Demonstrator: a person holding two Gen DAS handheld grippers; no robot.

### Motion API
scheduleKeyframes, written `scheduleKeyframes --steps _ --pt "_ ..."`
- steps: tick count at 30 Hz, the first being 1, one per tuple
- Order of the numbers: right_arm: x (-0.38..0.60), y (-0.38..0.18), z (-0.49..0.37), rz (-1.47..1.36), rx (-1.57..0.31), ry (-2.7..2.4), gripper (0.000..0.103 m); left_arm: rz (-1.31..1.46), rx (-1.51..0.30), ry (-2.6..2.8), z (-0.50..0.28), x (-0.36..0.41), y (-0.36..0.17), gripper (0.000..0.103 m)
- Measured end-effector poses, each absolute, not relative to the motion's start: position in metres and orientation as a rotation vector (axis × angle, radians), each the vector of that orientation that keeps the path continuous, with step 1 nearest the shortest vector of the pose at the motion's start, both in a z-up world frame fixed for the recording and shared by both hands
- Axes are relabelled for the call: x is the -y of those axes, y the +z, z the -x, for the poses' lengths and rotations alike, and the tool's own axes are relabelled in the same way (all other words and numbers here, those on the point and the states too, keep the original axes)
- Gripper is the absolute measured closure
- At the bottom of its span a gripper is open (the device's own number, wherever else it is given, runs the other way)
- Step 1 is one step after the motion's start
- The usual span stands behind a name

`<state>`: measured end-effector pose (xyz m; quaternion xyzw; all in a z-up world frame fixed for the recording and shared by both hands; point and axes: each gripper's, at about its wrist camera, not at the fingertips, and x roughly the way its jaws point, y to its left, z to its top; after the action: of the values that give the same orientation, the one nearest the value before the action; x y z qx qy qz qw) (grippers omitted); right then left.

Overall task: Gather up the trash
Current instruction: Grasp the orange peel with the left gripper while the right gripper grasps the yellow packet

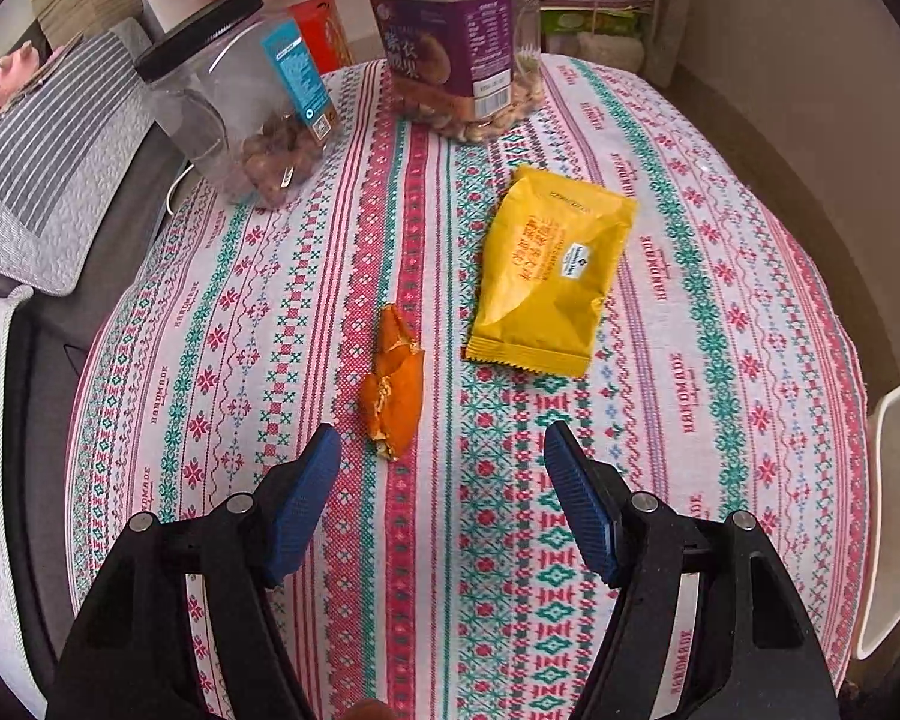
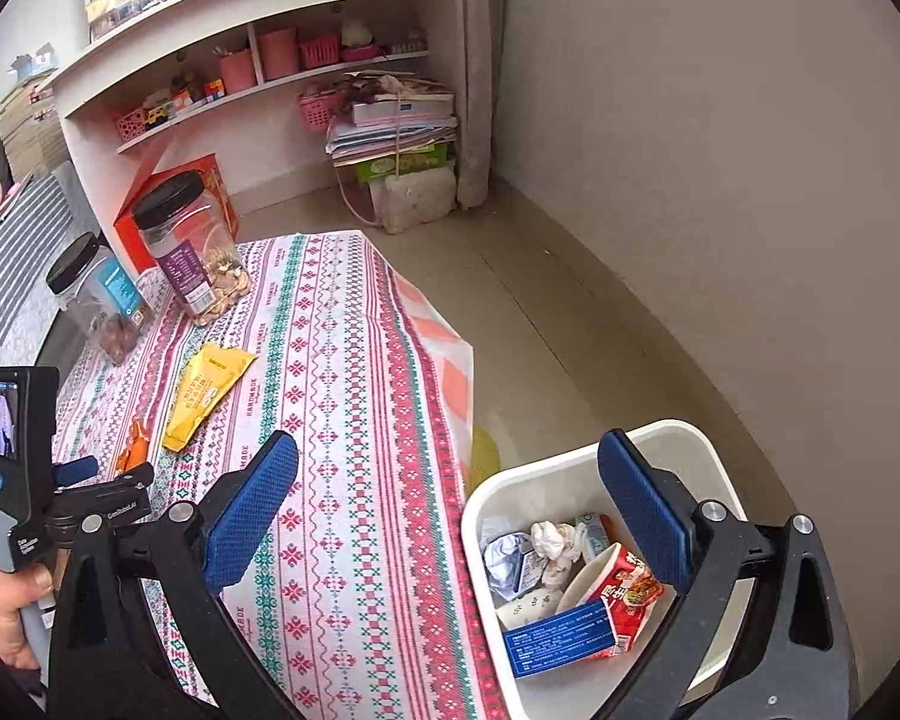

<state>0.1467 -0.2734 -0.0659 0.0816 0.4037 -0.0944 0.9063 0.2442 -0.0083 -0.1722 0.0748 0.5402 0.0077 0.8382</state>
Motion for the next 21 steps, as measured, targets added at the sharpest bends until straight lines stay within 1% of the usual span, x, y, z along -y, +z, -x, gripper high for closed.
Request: scheduleKeyframes --steps 3,5,6,8,9,14,21 --pt "0.264 -0.073 -0.158 -0.203 -0.865 -0.177 0.007 -0.159 -1.155 0.008 -0.252 0.0 -0.182 0.045" --pt "0.259 -0.079 -0.166 -0.239 -0.89 -0.163 0.007 -0.149 -1.16 -0.014 -0.254 -0.004 -0.186 0.058" --pt "0.256 -0.083 -0.17 -0.255 -0.903 -0.153 0.007 -0.143 -1.167 -0.023 -0.255 -0.006 -0.189 0.063" --pt "0.249 -0.09 -0.177 -0.271 -0.929 -0.143 0.007 -0.137 -1.18 -0.034 -0.256 -0.01 -0.194 0.082" --pt "0.244 -0.094 -0.182 -0.276 -0.942 -0.132 0.007 -0.139 -1.179 -0.034 -0.255 -0.012 -0.196 0.086" --pt "0.215 -0.113 -0.203 -0.248 -0.988 -0.107 0.007 -0.095 -1.164 -0.055 -0.241 -0.029 -0.182 0.087" --pt "0.164 -0.149 -0.267 -0.274 -1.108 -0.052 0.007 -0.037 -1.066 -0.027 -0.207 -0.066 -0.126 0.087"
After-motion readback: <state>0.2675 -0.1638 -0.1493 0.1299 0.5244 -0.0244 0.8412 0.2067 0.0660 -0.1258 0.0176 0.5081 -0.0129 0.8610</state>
